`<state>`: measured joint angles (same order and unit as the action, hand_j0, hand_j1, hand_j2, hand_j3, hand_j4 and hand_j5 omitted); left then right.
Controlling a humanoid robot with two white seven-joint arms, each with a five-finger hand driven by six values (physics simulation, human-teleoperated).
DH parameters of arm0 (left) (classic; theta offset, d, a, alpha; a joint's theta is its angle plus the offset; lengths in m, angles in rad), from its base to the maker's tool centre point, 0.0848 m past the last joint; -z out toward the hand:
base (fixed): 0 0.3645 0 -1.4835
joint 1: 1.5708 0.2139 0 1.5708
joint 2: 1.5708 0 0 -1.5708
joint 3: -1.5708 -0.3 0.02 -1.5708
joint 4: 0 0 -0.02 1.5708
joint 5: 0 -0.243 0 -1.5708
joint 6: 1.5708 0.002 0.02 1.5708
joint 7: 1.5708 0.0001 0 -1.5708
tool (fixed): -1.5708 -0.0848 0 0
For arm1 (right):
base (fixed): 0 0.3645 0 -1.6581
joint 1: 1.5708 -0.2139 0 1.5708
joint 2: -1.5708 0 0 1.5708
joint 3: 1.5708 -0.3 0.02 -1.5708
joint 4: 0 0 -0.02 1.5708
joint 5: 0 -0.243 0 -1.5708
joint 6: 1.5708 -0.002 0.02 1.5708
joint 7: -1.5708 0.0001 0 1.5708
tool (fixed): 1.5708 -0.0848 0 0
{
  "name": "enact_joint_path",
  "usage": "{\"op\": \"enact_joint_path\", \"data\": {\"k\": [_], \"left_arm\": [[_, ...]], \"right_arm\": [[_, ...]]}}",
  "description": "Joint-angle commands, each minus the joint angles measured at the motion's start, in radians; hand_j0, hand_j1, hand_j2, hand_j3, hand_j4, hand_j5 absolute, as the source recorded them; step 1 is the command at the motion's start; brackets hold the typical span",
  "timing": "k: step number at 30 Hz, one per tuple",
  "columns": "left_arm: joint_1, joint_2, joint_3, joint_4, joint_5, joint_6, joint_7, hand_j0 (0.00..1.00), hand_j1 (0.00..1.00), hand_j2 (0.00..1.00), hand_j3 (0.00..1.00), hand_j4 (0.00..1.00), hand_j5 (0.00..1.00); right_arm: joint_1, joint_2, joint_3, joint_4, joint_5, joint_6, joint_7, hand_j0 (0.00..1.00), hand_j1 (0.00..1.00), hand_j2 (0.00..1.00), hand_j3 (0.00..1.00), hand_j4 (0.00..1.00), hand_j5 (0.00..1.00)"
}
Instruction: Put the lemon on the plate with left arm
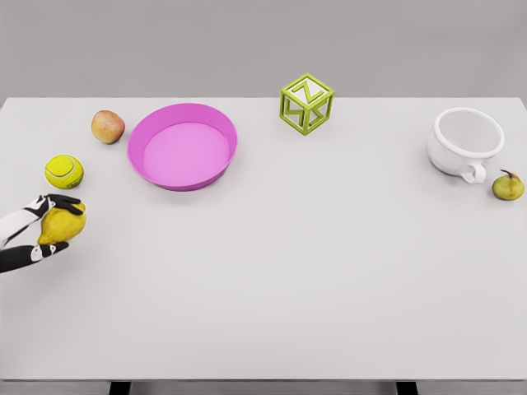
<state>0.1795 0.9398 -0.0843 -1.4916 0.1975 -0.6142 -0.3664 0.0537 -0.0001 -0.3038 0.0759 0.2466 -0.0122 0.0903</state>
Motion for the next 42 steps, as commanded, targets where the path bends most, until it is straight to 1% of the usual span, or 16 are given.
{"op": "enact_joint_path", "data": {"k": [1,12,15,17,19,20,23,27,28,29,31,33,35,36,38,42], "left_arm": [[-0.002,-0.001,0.0,0.001,-0.021,0.003,0.014,0.45,0.45,0.45,0.45,0.45,0.45],[-0.077,-0.041,-0.012,-0.001,-0.027,0.003,0.014,0.45,0.45,0.45,0.45,0.45,0.45],[-0.097,-0.067,-0.014,-0.001,-0.03,0.003,0.012,0.45,0.45,0.45,0.45,0.45,0.45],[-0.109,-0.069,-0.022,-0.002,-0.03,0.003,0.012,0.45,0.45,0.45,0.45,0.45,0.45],[-0.149,-0.082,-0.058,0.002,-0.03,0.003,0.011,0.45,0.45,0.45,0.45,0.45,0.45],[-0.161,-0.088,-0.066,0.004,-0.041,0.003,0.01,0.45,0.45,0.45,0.45,0.45,0.45],[-0.17,-0.11,-0.071,0.002,-0.049,0.003,0.01,0.45,0.45,0.45,0.45,0.45,0.45],[-0.206,-0.148,-0.072,0.004,-0.058,0.003,0.009,0.45,0.45,0.45,0.45,0.45,0.45],[-0.227,-0.156,-0.081,0.005,-0.079,0.003,0.009,0.45,0.45,0.45,0.45,0.45,0.45],[-0.261,-0.173,-0.103,0.011,-0.087,0.003,0.009,0.45,0.45,0.45,0.45,0.45,0.45],[-0.304,-0.191,-0.141,0.03,-0.089,0.003,0.009,0.45,0.45,0.45,0.45,0.45,0.45],[-0.33,-0.197,-0.16,0.037,-0.093,0.003,0.009,0.45,0.45,0.45,0.45,0.45,0.45],[-0.364,-0.23,-0.175,0.06,-0.093,0.003,0.009,0.45,0.45,0.45,0.45,0.45,0.45],[-0.376,-0.233,-0.181,0.067,-0.095,0.003,0.009,0.45,0.45,0.45,0.45,0.45,0.45],[-0.417,-0.234,-0.221,0.077,-0.095,0.003,0.009,0.45,0.45,0.45,0.45,0.45,0.45],[-0.459,-0.3,-0.23,0.134,-0.095,0.003,0.007,0.45,0.45,0.45,0.45,0.45,0.45]], "right_arm": [[0.0,0.0,0.0,-0.001,0.0,0.0,0.0,1.0,1.0,1.0,1.0,1.0,1.0],[0.0,0.0,0.0,0.001,0.0,0.0,0.0,1.0,1.0,1.0,1.0,1.0,1.0],[0.0,0.0,0.0,0.001,0.0,0.0,0.0,1.0,1.0,1.0,1.0,1.0,1.0],[0.0,0.0,0.0,0.001,0.0,0.0,0.0,1.0,1.0,1.0,1.0,1.0,1.0],[0.0,0.0,0.0,-0.001,0.0,0.0,0.0,1.0,1.0,1.0,1.0,1.0,1.0],[0.0,0.0,0.0,0.001,0.0,0.0,0.0,1.0,1.0,1.0,1.0,1.0,1.0],[0.0,0.0,0.0,0.001,0.0,0.0,0.0,1.0,1.0,1.0,1.0,1.0,1.0],[0.0,0.0,0.0,-0.001,-0.001,0.0,0.0,1.0,1.0,1.0,1.0,1.0,1.0],[0.0,0.0,0.0,0.001,0.0,0.0,0.0,1.0,1.0,1.0,1.0,1.0,1.0],[0.0,0.0,0.0,0.001,-0.001,0.0,0.0,1.0,1.0,1.0,1.0,1.0,1.0],[0.0,0.0,0.0,0.001,-0.001,0.0,0.0,1.0,1.0,1.0,1.0,1.0,1.0],[0.0,0.0,0.0,0.001,0.0,0.0,0.0,1.0,1.0,1.0,1.0,1.0,1.0],[0.0,0.0,0.0,0.001,0.0,0.0,0.0,1.0,1.0,1.0,1.0,1.0,1.0],[0.0,0.0,0.0,0.001,0.0,0.0,0.0,1.0,1.0,1.0,1.0,1.0,1.0],[0.0,0.0,0.0,-0.001,0.0,0.0,0.0,1.0,1.0,1.0,1.0,1.0,1.0],[0.0,0.0,0.0,-0.001,0.0,0.0,0.0,1.0,1.0,1.0,1.0,1.0,1.0]]}}
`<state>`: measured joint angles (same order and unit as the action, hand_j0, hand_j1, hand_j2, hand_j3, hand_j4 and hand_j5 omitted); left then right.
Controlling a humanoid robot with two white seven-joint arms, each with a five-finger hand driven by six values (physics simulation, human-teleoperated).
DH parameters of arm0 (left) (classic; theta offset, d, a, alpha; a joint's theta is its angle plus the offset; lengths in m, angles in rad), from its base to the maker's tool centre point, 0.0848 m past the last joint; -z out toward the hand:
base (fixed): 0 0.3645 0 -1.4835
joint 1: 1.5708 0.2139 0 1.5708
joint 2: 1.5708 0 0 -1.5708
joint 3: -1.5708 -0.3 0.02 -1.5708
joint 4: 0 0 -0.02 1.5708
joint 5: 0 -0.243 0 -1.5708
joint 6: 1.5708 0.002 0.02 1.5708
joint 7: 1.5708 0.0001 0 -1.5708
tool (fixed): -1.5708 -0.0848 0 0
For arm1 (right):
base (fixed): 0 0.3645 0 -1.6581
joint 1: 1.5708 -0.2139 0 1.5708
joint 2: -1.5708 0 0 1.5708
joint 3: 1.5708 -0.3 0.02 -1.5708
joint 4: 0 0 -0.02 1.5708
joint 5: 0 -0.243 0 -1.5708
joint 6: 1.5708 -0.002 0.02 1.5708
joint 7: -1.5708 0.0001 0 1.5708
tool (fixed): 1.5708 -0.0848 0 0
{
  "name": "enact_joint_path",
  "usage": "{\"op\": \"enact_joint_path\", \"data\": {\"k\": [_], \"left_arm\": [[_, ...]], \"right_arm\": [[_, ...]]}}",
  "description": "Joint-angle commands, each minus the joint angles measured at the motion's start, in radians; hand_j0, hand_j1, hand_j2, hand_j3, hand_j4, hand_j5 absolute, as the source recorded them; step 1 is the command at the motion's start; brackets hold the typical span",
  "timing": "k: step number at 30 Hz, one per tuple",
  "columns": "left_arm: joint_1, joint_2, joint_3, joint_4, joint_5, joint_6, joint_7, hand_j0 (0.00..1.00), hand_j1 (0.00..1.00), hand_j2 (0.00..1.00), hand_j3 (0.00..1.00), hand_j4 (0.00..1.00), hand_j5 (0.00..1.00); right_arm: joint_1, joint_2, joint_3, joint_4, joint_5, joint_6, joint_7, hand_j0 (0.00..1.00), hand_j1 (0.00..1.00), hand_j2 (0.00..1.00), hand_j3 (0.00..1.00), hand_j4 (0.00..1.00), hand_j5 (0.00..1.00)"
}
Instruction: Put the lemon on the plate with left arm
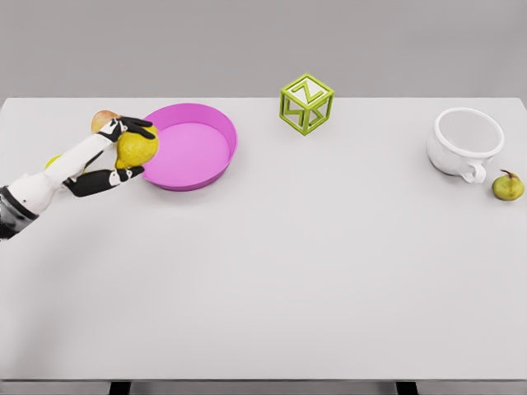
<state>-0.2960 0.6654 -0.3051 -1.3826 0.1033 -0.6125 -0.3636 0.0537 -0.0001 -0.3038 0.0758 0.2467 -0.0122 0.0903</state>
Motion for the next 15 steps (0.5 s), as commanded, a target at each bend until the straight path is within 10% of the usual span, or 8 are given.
{"op": "enact_joint_path", "data": {"k": [1,15], "left_arm": [[-0.005,-0.043,-0.009,0.05,-0.034,0.002,0.005,0.45,0.45,0.45,0.45,0.45,0.45],[-0.158,-0.222,-0.011,0.289,-0.14,0.002,0.005,0.46,0.46,0.46,0.46,0.46,0.46]], "right_arm": [[0.0,0.0,0.0,-0.001,0.0,0.0,0.0,1.0,1.0,1.0,1.0,1.0,1.0],[0.0,0.0,0.0,0.001,0.0,0.0,0.0,1.0,1.0,1.0,1.0,1.0,1.0]]}}
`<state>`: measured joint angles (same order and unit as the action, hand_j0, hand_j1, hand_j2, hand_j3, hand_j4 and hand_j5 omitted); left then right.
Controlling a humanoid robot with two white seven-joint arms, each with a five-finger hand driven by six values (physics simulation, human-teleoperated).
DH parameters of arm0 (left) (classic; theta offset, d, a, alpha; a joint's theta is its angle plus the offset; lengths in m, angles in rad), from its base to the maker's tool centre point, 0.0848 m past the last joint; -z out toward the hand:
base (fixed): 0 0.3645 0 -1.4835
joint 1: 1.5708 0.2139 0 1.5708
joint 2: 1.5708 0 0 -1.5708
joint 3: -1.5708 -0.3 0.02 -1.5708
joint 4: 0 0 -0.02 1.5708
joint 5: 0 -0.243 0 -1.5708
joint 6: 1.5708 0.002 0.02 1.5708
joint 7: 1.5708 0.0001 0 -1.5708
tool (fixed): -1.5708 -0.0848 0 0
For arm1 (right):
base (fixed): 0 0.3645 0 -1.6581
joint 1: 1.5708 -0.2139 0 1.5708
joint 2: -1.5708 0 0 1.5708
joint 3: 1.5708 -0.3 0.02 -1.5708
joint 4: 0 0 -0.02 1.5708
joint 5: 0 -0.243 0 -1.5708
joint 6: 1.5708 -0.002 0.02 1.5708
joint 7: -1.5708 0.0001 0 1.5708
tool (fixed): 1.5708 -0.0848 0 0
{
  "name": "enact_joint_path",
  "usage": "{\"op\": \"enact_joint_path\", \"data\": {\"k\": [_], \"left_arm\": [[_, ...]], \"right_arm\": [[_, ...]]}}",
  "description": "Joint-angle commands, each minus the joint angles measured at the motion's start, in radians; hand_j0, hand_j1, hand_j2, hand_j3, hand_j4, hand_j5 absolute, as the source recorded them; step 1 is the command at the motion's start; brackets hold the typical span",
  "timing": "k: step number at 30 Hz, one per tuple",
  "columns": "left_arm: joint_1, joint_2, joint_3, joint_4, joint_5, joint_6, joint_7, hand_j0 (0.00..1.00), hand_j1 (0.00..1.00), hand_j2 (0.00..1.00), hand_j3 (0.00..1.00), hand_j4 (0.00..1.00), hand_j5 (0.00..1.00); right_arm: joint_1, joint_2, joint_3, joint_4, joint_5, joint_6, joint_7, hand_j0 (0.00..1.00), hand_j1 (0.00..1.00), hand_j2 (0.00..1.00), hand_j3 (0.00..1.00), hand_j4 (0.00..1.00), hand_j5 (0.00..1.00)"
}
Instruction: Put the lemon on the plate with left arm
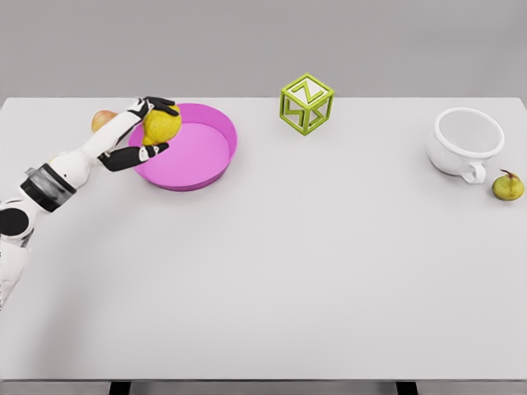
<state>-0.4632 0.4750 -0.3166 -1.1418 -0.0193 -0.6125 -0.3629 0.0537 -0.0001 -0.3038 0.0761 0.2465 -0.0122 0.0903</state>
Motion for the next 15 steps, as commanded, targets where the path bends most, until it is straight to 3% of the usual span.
{"op": "enact_joint_path", "data": {"k": [1,10,11,13,15], "left_arm": [[-0.006,-0.045,0.002,0.074,-0.037,0.002,0.004,0.46,0.46,0.46,0.46,0.46,0.46],[-0.109,-0.139,0.002,0.261,-0.143,0.002,0.004,0.51,0.51,0.51,0.51,0.51,0.51],[-0.118,-0.141,0.002,0.278,-0.157,0.002,0.004,0.63,0.63,0.63,0.63,0.63,0.63],[-0.124,-0.142,0.002,0.297,-0.16,0.002,0.004,0.75,0.75,0.75,0.75,0.75,0.75],[-0.124,-0.142,0.004,0.297,-0.16,0.002,0.004,0.81,0.81,0.81,0.81,0.81,0.81]], "right_arm": [[0.0,0.0,0.0,0.001,0.0,0.0,0.0,1.0,1.0,1.0,1.0,1.0,1.0],[0.0,0.0,0.0,0.001,0.0,0.0,0.0,1.0,1.0,1.0,1.0,1.0,1.0],[0.0,0.0,0.0,0.001,0.0,0.0,0.0,1.0,1.0,1.0,1.0,1.0,1.0],[0.0,0.0,0.0,-0.001,0.0,0.0,0.0,1.0,1.0,1.0,1.0,1.0,1.0],[0.0,0.0,0.0,-0.001,0.0,0.0,0.0,1.0,1.0,1.0,1.0,1.0,1.0]]}}
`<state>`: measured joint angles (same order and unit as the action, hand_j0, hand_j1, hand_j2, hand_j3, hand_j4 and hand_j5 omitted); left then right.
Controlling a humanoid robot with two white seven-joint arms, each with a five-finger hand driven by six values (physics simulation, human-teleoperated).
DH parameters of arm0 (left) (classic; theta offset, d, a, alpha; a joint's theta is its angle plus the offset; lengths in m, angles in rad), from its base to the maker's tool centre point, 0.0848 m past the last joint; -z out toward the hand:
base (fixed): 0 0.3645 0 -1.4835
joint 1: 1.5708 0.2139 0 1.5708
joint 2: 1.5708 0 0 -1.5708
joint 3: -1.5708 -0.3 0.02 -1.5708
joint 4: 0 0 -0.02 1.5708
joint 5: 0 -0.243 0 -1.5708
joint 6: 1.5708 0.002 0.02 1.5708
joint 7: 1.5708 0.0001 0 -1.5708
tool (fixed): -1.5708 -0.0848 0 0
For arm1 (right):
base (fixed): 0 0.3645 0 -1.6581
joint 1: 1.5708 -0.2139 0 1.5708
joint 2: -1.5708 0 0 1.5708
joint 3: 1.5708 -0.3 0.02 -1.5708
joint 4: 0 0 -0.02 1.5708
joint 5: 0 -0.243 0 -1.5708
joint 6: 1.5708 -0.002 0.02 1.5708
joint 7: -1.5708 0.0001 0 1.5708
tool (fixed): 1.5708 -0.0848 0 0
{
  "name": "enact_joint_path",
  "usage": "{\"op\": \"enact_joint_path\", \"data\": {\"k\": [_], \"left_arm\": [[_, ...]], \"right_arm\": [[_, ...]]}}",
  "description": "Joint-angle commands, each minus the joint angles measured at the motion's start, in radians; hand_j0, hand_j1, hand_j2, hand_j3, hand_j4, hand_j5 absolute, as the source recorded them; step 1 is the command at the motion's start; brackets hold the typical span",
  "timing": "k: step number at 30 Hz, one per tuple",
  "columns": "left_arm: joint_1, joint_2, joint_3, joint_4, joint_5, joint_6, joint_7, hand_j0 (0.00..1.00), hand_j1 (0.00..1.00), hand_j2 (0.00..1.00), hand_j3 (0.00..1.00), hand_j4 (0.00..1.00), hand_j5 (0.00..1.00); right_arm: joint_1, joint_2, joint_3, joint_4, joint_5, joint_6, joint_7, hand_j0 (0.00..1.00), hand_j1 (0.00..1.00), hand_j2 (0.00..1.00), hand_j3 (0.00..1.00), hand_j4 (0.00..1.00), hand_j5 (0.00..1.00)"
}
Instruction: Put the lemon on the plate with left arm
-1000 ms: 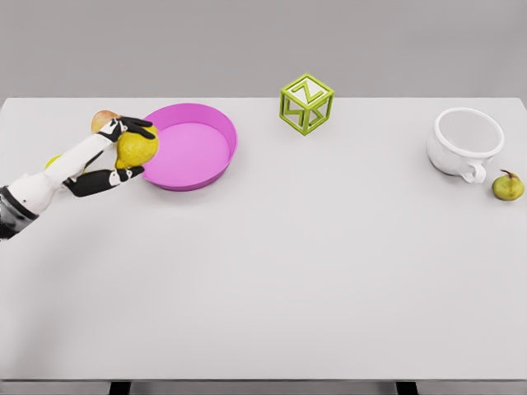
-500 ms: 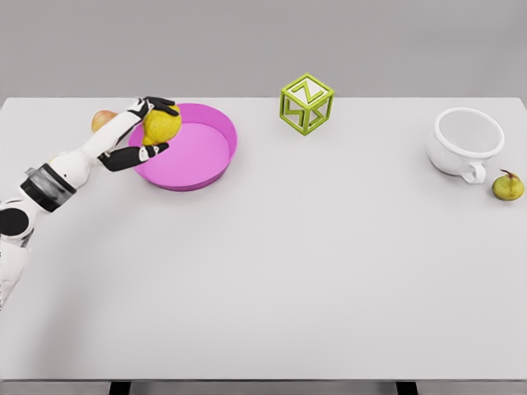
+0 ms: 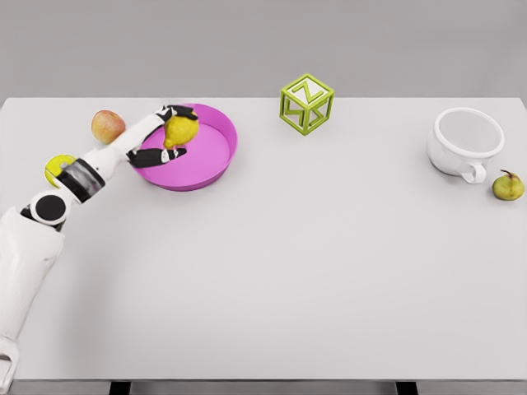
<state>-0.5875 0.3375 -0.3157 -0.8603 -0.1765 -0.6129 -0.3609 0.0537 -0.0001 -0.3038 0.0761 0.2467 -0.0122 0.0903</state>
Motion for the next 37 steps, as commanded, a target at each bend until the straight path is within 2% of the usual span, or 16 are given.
{"op": "enact_joint_path", "data": {"k": [1,4,7,12,14,17,21,23,25,28,37], "left_arm": [[0.0,-0.005,0.003,0.015,-0.003,0.002,0.002,0.81,0.81,0.81,0.81,0.81,0.81],[-0.002,-0.003,0.004,0.007,0.0,0.002,0.002,0.85,0.85,0.85,0.85,0.85,0.85],[-0.006,-0.002,0.01,0.003,0.002,0.002,0.002,0.99,0.99,0.99,0.99,0.99,0.99],[-0.008,0.002,0.014,-0.016,0.006,0.002,0.002,1.0,1.0,1.0,1.0,1.0,1.0],[-0.008,0.003,0.015,-0.075,0.006,0.002,0.002,1.0,1.0,1.0,1.0,1.0,1.0],[0.006,0.044,0.038,-0.218,0.014,0.002,0.002,1.0,1.0,1.0,1.0,1.0,1.0],[0.164,0.12,0.181,-0.465,0.031,0.002,0.002,1.0,1.0,1.0,1.0,1.0,1.0],[0.248,0.235,0.184,-0.562,0.149,0.002,0.002,1.0,1.0,1.0,1.0,1.0,1.0],[0.313,0.31,0.208,-0.646,0.229,0.002,0.002,1.0,1.0,1.0,1.0,1.0,1.0],[0.368,0.325,0.27,-0.68,0.241,0.002,0.002,1.0,1.0,1.0,1.0,1.0,1.0],[0.376,0.327,0.27,-0.672,0.236,0.002,0.002,1.0,1.0,1.0,1.0,1.0,1.0]], "right_arm": [[0.0,0.0,0.0,0.001,0.0,0.0,0.0,1.0,1.0,1.0,1.0,1.0,1.0],[0.0,0.0,0.0,0.001,0.0,0.0,0.0,1.0,1.0,1.0,1.0,1.0,1.0],[0.0,0.0,0.0,0.001,0.0,0.0,0.0,1.0,1.0,1.0,1.0,1.0,1.0],[0.0,0.0,0.0,0.001,0.0,0.0,0.0,1.0,1.0,1.0,1.0,1.0,1.0],[0.0,0.0,0.0,0.001,0.0,0.0,0.0,1.0,1.0,1.0,1.0,1.0,1.0],[0.0,0.0,0.0,0.001,0.0,0.0,0.0,1.0,1.0,1.0,1.0,1.0,1.0],[0.0,0.0,0.0,0.001,0.0,0.0,0.0,1.0,1.0,1.0,1.0,1.0,1.0],[0.0,0.0,0.0,-0.001,0.0,0.0,0.0,1.0,1.0,1.0,1.0,1.0,1.0],[0.0,0.0,0.0,0.001,0.0,0.0,0.0,1.0,1.0,1.0,1.0,1.0,1.0],[0.0,0.0,0.0,0.001,0.0,0.0,0.0,1.0,1.0,1.0,1.0,1.0,1.0],[0.0,0.0,0.0,-0.001,0.0,0.0,0.0,1.0,1.0,1.0,1.0,1.0,1.0]]}}
